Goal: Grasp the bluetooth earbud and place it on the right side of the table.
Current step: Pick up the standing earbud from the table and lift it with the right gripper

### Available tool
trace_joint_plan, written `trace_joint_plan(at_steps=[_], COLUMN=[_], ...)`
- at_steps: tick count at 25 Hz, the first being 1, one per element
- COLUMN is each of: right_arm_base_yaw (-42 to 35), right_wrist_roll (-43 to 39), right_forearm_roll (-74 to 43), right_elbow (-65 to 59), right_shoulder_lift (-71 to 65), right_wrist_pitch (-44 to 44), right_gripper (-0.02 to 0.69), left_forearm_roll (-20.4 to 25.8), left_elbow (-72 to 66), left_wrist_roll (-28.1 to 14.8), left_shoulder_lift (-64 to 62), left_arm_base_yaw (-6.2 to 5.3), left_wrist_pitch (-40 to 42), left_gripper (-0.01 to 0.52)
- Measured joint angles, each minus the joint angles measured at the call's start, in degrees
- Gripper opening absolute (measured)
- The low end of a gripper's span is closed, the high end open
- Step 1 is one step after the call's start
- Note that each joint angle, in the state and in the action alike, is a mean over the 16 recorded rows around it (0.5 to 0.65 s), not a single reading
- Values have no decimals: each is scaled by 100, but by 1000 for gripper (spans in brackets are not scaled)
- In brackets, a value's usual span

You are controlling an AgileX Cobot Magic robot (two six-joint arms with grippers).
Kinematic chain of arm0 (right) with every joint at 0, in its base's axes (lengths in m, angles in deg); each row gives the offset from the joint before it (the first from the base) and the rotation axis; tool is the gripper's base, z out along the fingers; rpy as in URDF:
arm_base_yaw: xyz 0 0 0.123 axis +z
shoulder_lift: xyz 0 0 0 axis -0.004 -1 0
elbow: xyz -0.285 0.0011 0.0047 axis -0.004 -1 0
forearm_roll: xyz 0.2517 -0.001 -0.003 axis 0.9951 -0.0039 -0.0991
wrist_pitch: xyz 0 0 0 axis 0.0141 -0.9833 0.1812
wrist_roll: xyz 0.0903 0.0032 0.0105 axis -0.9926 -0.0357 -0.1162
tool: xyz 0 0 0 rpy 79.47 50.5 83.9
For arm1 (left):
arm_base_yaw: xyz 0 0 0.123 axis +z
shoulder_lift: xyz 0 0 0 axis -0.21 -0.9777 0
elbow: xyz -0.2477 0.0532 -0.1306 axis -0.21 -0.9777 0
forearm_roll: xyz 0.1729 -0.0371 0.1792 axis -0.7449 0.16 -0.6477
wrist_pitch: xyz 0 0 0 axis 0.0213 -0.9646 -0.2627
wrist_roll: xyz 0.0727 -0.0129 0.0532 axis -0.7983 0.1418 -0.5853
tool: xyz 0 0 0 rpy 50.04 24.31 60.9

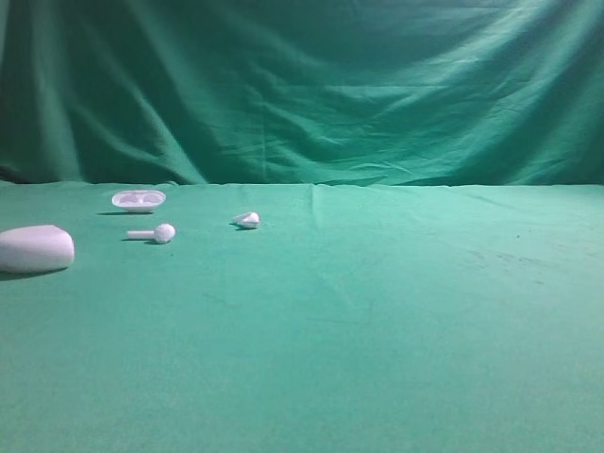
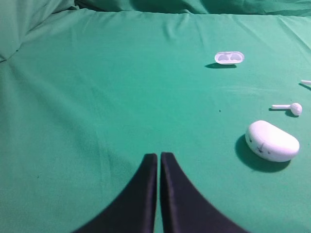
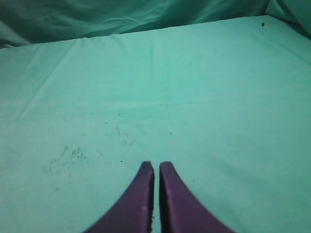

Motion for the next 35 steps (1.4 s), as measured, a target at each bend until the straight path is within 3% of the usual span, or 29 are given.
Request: trace_joint_plan(at_steps=[15, 29, 35], right_arm_base_yaw=[0, 0, 0], right_wrist_roll=[-2, -122, -200], right_forearm_roll=[0, 540, 741], right_elbow=[0, 205, 1005], right_shoulder_lift=[0, -113, -908], right_wrist_pitch=[58, 2044, 1854], right_gripper=[0, 0, 0], left_forearm_roll=[0, 0, 0], left_elbow=[0, 0, 0], left_wrist_roll=[0, 0, 0], left_shoulder_lift=[0, 0, 0], left_arm_base_yaw=[0, 0, 0], left_wrist_pitch=[0, 0, 0], left_gripper=[0, 0, 0])
